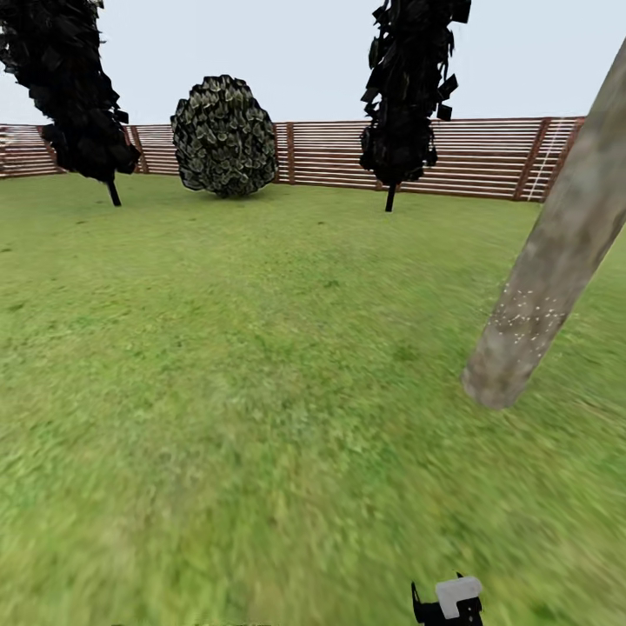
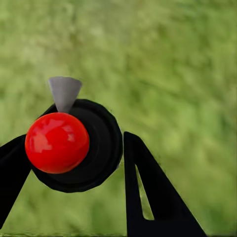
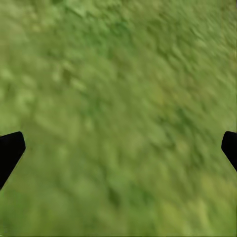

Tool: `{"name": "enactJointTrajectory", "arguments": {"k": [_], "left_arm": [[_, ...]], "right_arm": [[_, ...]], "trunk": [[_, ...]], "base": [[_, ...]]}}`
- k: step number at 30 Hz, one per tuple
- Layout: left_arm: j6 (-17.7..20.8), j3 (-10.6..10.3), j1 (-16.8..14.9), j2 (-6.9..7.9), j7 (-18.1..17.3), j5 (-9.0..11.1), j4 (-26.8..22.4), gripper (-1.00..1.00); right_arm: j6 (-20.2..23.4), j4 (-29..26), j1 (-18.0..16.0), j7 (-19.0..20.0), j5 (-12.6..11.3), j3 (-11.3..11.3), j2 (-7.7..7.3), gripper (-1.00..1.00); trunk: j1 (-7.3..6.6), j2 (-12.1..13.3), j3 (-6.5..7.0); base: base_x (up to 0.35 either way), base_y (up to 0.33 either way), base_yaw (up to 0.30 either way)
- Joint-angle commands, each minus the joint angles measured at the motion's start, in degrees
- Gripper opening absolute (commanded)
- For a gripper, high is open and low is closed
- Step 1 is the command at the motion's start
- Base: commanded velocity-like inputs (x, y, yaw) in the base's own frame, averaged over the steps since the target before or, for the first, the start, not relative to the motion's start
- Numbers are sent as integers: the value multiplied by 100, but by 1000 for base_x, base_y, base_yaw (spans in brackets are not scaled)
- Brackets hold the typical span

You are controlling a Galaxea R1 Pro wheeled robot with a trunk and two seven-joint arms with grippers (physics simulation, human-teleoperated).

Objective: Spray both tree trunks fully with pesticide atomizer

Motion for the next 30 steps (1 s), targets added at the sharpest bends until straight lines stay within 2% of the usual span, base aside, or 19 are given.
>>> {"name": "enactJointTrajectory", "arguments": {"k": [1, 6, 15, 25, 30], "left_arm": [[-18, 44, -6, -2, -19, -28, 7, -100], [-25, 46, -6, 0, -7, -12, 7, -100], [-26, 53, -6, 1, 5, 7, 16, -100], [-26, 53, -6, 1, 14, 7, 18, -100], [-25, 53, -6, 1, 37, 7, 16, -100]], "right_arm": [[-15, 5, -4, -25, 62, -42, -1, 100], [-15, 5, -1, -25, 62, -42, -1, 100], [-15, 5, -1, -25, 62, -42, -1, 100], [-15, 5, -2, -25, 62, -42, 8, 100], [-15, 5, -1, -25, 62, -42, 8, 100]], "trunk": [[-1, -2, -4], [-1, -2, -4], [-1, -2, -4], [-1, -2, -4], [-1, -2, -4]], "base": [[0, 0, 284], [0, 87, 284], [-3, 298, 284], [-180, 265, 284], [-49, 48, 284]]}}
